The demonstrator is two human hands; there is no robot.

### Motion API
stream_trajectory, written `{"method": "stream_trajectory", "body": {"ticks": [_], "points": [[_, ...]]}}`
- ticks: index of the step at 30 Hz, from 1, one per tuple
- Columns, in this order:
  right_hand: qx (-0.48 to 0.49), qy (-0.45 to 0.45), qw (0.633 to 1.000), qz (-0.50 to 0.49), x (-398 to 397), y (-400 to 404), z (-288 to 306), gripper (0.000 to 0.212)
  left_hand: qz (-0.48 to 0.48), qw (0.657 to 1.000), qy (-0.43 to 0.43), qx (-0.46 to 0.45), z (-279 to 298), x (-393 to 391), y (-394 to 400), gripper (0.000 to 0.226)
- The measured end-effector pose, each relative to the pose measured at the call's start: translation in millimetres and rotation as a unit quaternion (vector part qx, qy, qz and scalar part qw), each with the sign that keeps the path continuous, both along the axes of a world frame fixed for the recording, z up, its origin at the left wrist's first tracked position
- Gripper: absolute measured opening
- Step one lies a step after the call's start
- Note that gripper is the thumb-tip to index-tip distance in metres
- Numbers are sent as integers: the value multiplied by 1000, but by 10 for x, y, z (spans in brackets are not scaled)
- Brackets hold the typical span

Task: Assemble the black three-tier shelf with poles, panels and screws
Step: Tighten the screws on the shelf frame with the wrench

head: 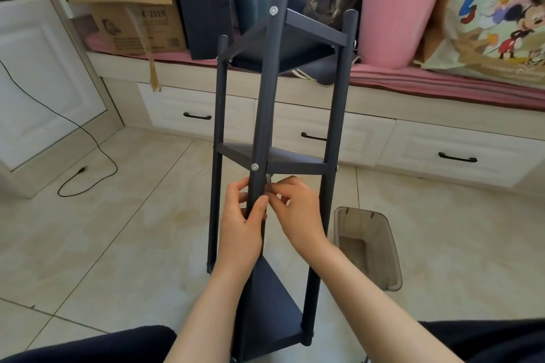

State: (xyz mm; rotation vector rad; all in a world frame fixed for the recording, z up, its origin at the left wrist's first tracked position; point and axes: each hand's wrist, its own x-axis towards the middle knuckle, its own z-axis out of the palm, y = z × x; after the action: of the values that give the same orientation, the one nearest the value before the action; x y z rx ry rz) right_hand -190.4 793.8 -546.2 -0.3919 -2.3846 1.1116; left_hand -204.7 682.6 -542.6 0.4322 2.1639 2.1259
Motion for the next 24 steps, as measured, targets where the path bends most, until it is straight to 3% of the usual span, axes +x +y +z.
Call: {"method": "stream_trajectory", "body": {"ticks": [12, 18, 24], "points": [[4, 134, 990, -49, -185, -151, -260, 13, -1, 1000, -3, 8, -26, -55, -67, 25], [-73, 145, 986, -36, -253, -234, -290, 11, -4, 1000, -7, 19, -54, -66, -76, 27], [-72, 99, 992, -14, -172, -156, -256, 15, -2, 1000, 1, 17, -43, -62, -77, 30]]}}
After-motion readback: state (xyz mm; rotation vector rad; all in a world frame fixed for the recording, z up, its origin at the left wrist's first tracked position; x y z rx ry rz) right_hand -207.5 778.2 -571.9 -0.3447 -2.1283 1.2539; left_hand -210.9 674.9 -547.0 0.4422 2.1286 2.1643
